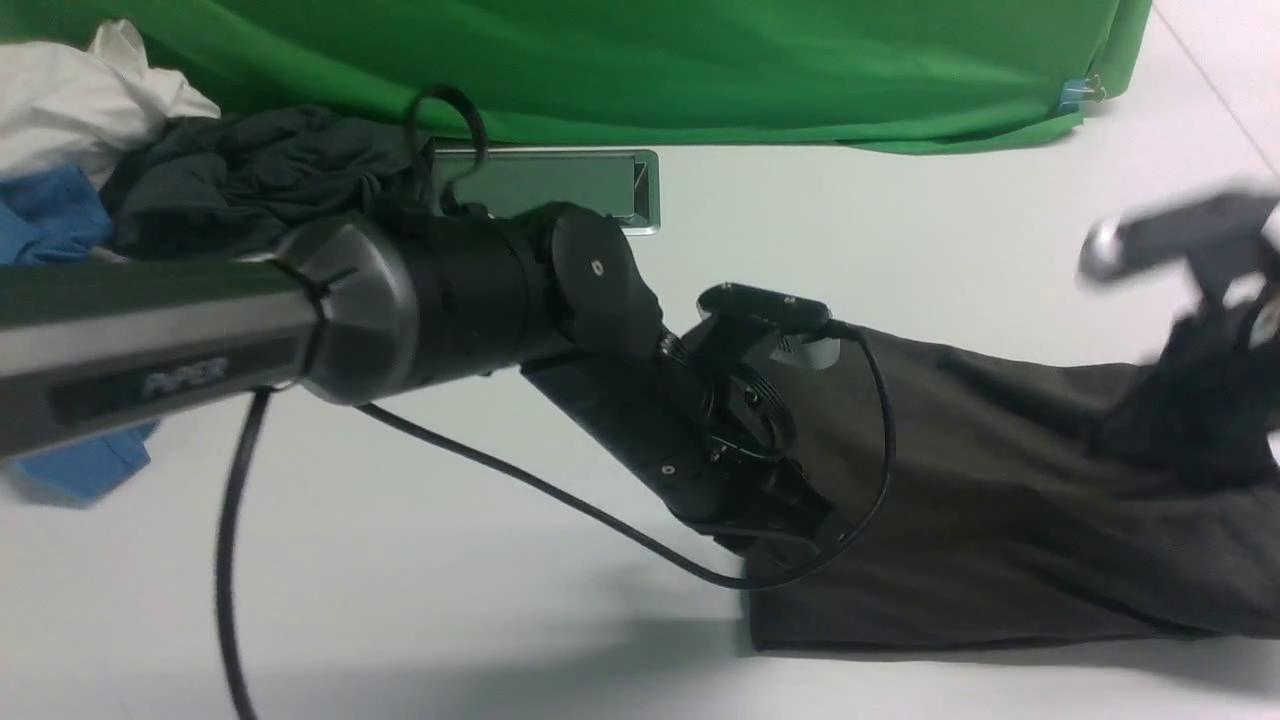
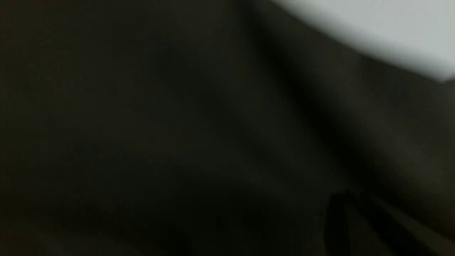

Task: Fold a long-sleeved shirt on a white desktop.
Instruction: 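Fold the garment over onto itself on the table with the left gripper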

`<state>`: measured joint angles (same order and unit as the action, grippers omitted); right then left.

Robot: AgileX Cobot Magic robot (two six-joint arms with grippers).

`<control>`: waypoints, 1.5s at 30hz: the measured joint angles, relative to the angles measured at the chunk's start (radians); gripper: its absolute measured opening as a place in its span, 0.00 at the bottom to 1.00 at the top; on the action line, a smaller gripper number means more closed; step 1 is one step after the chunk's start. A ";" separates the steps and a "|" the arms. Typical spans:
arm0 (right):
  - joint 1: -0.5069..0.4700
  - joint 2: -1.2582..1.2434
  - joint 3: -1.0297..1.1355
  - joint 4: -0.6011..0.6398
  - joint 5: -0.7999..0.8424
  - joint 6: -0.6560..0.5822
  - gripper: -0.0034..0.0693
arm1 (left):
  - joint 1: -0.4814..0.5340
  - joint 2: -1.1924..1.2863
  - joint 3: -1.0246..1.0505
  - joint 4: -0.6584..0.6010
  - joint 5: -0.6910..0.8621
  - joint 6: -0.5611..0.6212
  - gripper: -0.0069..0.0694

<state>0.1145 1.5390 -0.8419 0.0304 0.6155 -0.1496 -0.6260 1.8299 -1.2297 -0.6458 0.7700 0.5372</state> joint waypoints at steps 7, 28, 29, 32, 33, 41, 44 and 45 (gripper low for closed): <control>0.000 0.137 -0.014 0.000 0.042 0.004 0.11 | 0.001 -0.020 0.000 0.044 -0.010 -0.031 0.11; 0.197 0.282 -0.185 0.201 -0.014 -0.140 0.37 | 0.328 -0.320 0.000 0.097 0.142 -0.148 0.11; 0.199 0.285 -0.190 0.200 -0.014 -0.140 0.37 | 0.334 -0.320 0.000 0.098 0.144 -0.148 0.11; 0.242 0.337 -0.262 0.199 0.000 -0.155 0.37 | 0.399 -0.401 0.000 0.102 0.168 -0.164 0.11; 0.284 0.380 -0.332 0.200 0.002 -0.162 0.37 | 0.426 -0.442 0.000 0.104 0.182 -0.169 0.11; 0.476 0.594 -0.714 0.251 0.051 -0.153 0.37 | 0.440 -0.516 0.000 0.119 0.199 -0.173 0.12; 0.506 0.663 -0.876 0.259 0.117 -0.133 0.37 | 0.440 -0.516 0.000 0.149 0.208 -0.180 0.12; 0.507 0.670 -0.900 0.260 0.132 -0.127 0.37 | 0.440 -0.516 0.000 0.152 0.209 -0.183 0.12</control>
<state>0.6218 2.2089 -1.7420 0.2906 0.7473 -0.2764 -0.1857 1.3138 -1.2297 -0.4934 0.9792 0.3542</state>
